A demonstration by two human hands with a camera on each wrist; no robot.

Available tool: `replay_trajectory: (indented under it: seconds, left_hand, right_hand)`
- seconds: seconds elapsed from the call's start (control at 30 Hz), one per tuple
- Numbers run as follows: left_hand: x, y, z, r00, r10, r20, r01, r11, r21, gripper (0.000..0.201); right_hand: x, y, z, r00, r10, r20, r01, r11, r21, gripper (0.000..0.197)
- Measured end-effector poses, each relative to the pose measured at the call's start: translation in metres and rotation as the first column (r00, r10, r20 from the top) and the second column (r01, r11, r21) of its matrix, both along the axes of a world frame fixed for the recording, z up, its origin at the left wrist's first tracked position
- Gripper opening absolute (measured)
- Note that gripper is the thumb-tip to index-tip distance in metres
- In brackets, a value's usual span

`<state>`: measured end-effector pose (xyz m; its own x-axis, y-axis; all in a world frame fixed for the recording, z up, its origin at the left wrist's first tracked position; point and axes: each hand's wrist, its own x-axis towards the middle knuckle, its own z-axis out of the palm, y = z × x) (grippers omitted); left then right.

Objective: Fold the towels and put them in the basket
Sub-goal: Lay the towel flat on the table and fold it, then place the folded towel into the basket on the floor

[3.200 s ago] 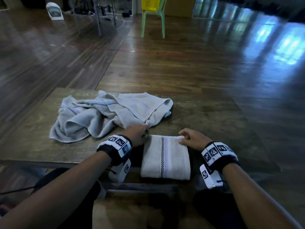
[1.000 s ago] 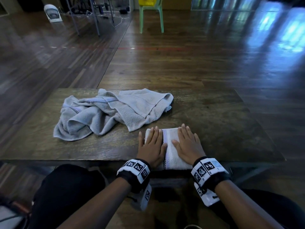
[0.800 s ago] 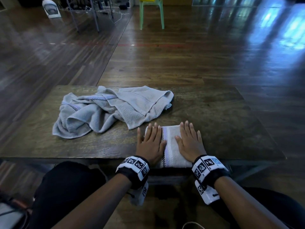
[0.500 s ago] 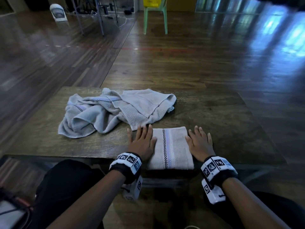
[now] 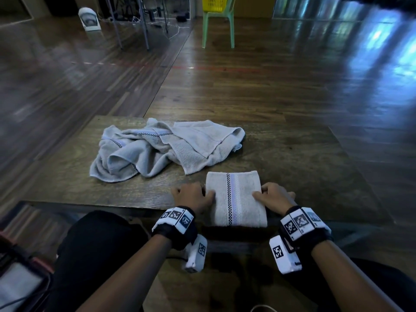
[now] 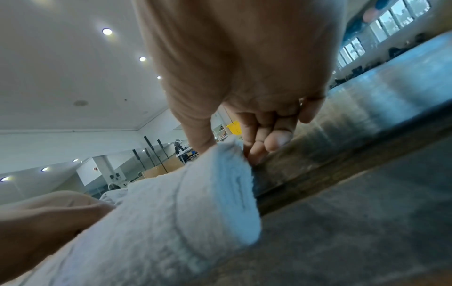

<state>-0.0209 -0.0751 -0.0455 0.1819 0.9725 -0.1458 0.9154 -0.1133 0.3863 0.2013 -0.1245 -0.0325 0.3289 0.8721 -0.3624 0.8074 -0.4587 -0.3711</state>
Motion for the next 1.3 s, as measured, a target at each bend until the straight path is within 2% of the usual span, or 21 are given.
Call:
replay_trajectory:
  seconds: [0.13, 0.2, 0.3, 0.4, 0.5, 0.6, 0.73, 0.83, 0.9, 1.03, 1.17, 1.3]
  left_hand:
    - [0.001, 0.002, -0.002, 0.995, 0.043, 0.091, -0.033, 0.993, -0.111, 0.033]
    - [0.002, -0.001, 0.003, 0.967, 0.054, 0.248, -0.015, 0.988, -0.157, 0.035]
    - [0.001, -0.011, 0.02, 0.845, 0.153, 0.512, -0.035, 0.972, -0.232, 0.037]
    - [-0.004, -0.027, 0.029, 0.751, 0.248, 0.612, -0.054, 0.947, -0.317, 0.043]
    - [-0.015, -0.046, 0.034, 0.689, 0.325, 0.648, -0.03, 0.906, -0.422, 0.026]
    - [-0.028, -0.064, 0.046, 0.68, 0.29, 0.673, 0.05, 0.898, -0.438, 0.004]
    - [-0.043, -0.087, 0.085, 0.601, 0.282, 0.748, 0.072, 0.913, -0.402, 0.001]
    - [-0.052, -0.097, 0.125, 0.526, 0.229, 0.819, 0.086, 0.944, -0.319, 0.008]
    - [-0.057, -0.102, 0.151, 0.471, 0.189, 0.861, 0.094, 0.96, -0.262, 0.005]
    - [-0.073, -0.114, 0.192, 0.383, 0.163, 0.909, 0.035, 0.981, -0.191, 0.007]
    - [-0.104, -0.127, 0.217, 0.342, 0.175, 0.923, -0.076, 0.984, -0.158, 0.012]
    - [-0.151, -0.143, 0.232, 0.326, 0.212, 0.921, -0.207, 0.967, -0.149, 0.015]
  right_hand:
    - [-0.003, 0.002, 0.005, 0.974, -0.029, -0.225, 0.028, 1.0, -0.006, 0.028]
    - [-0.005, -0.002, 0.012, 0.926, -0.065, -0.373, 0.086, 0.995, 0.041, 0.027]
    - [-0.009, -0.019, 0.021, 0.808, -0.152, -0.57, 0.238, 0.968, 0.079, 0.014]
    - [-0.016, -0.039, 0.018, 0.663, -0.262, -0.701, 0.388, 0.921, 0.023, 0.016]
    - [-0.027, -0.064, 0.022, 0.621, -0.301, -0.724, 0.403, 0.914, -0.034, 0.01]
    - [-0.038, -0.083, 0.034, 0.603, -0.27, -0.751, 0.418, 0.908, 0.009, 0.008]
    - [-0.053, -0.104, 0.078, 0.587, -0.185, -0.788, 0.423, 0.9, 0.103, 0.011]
    - [-0.06, -0.116, 0.12, 0.551, -0.075, -0.831, 0.411, 0.891, 0.192, 0.013]
    - [-0.063, -0.119, 0.146, 0.547, 0.002, -0.837, 0.403, 0.876, 0.266, 0.013]
    - [-0.074, -0.113, 0.185, 0.577, 0.106, -0.81, 0.347, 0.866, 0.36, 0.015]
    - [-0.099, -0.094, 0.207, 0.578, 0.209, -0.789, 0.248, 0.876, 0.414, 0.026]
    - [-0.143, -0.073, 0.219, 0.532, 0.327, -0.781, 0.086, 0.897, 0.435, 0.021]
